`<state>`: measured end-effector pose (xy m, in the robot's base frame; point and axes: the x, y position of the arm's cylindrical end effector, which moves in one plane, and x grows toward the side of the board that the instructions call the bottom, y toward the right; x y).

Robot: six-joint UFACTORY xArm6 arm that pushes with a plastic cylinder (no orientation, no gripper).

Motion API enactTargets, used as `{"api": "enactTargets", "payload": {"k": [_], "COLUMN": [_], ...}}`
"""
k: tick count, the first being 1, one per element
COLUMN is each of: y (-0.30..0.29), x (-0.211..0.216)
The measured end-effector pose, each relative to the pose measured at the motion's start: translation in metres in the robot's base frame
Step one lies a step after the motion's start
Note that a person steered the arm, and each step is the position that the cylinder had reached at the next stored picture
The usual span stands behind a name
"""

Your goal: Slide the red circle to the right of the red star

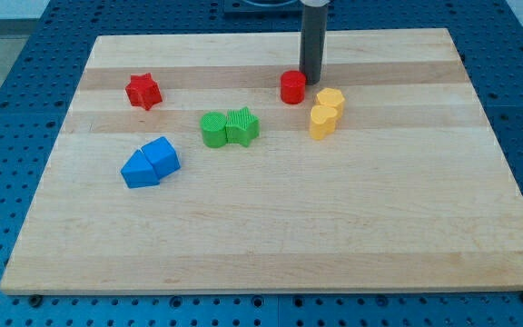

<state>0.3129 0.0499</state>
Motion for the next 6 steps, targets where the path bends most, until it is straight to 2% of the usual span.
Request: {"api": "enactTargets", "payload": {"k": [3, 6], "y": [-0.017, -0.112], "x": [0.049, 0.059]}}
